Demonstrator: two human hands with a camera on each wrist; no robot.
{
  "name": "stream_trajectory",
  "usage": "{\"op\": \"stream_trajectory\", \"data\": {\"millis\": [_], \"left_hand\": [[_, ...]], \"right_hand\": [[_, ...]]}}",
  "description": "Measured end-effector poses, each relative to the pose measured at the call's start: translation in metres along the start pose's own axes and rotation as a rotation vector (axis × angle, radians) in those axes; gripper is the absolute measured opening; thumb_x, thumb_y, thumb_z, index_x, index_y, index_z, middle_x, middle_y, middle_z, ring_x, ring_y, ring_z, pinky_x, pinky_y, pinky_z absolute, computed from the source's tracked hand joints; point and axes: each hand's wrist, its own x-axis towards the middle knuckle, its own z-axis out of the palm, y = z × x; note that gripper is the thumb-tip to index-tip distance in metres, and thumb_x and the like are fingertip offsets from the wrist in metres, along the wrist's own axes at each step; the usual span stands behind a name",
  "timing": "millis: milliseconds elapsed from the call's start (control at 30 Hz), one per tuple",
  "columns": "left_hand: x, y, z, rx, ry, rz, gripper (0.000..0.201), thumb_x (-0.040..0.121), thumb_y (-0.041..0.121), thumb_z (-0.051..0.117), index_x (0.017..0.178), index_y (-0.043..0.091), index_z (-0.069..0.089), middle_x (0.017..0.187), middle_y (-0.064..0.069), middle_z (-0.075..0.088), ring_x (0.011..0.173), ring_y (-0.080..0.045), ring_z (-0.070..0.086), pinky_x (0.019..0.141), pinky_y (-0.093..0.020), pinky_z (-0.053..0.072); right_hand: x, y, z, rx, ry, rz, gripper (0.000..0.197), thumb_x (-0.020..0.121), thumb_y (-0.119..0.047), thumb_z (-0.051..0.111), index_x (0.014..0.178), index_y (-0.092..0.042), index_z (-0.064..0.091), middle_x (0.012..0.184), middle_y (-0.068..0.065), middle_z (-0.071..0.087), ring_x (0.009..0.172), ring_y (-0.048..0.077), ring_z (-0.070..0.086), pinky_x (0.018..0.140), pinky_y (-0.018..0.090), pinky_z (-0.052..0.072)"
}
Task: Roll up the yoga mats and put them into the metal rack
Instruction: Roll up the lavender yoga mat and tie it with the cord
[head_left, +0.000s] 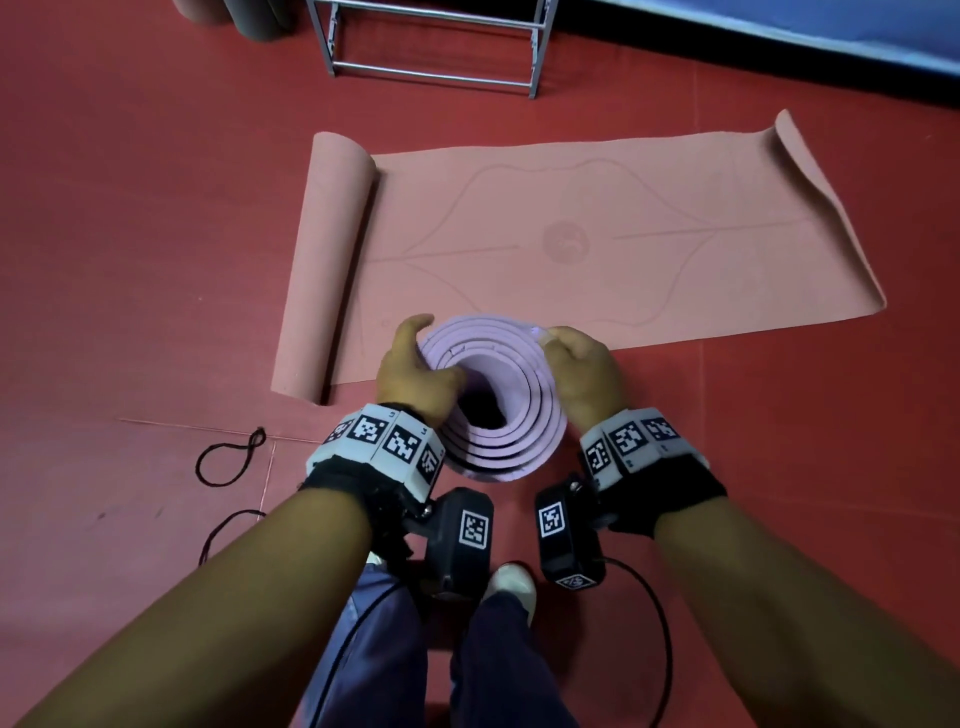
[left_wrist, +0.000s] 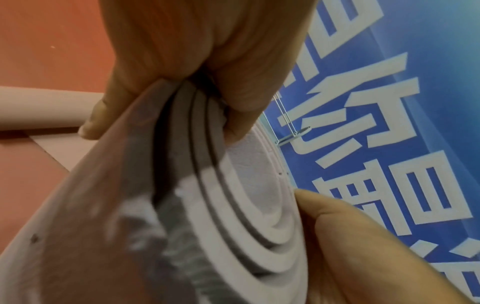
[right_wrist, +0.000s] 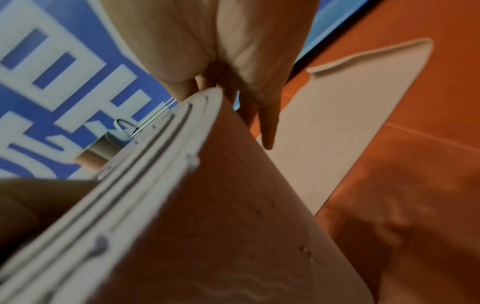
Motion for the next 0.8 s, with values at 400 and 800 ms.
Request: {"op": "stream_trajectory", "data": {"millis": [400, 800], "left_hand": [[-0.004, -0.012, -0.023, 0.062, -0.183, -0.182, 0.063, 0.079, 0.002, 0.071, 0.130, 0.022, 0.040, 0.092, -0.005, 0.063, 0.071, -0.017, 0.059, 0.052, -0.024, 0.048], [-0.003, 0.019, -0.068, 0.298, -0.106, 0.033, 0.048, 0.080, 0.022, 0.068, 0.123, 0.024, 0.047, 0.107, -0.007, 0.063, 0.097, -0.029, 0.062, 0.085, -0.039, 0.054]], "right_hand": [[-0.030, 0.005, 0.017, -0.050, -0.142, -0.016, 0.060, 0.078, 0.005, 0.058, 0.130, -0.021, 0.046, 0.100, 0.003, 0.065, 0.086, 0.019, 0.060, 0.056, 0.001, 0.039], [-0.027, -0.047, 0.035, -0.042, -0.154, -0.089, 0.063, 0.079, 0.000, 0.060, 0.134, -0.029, 0.050, 0.105, -0.007, 0.063, 0.095, 0.012, 0.058, 0.077, 0.012, 0.037]]}}
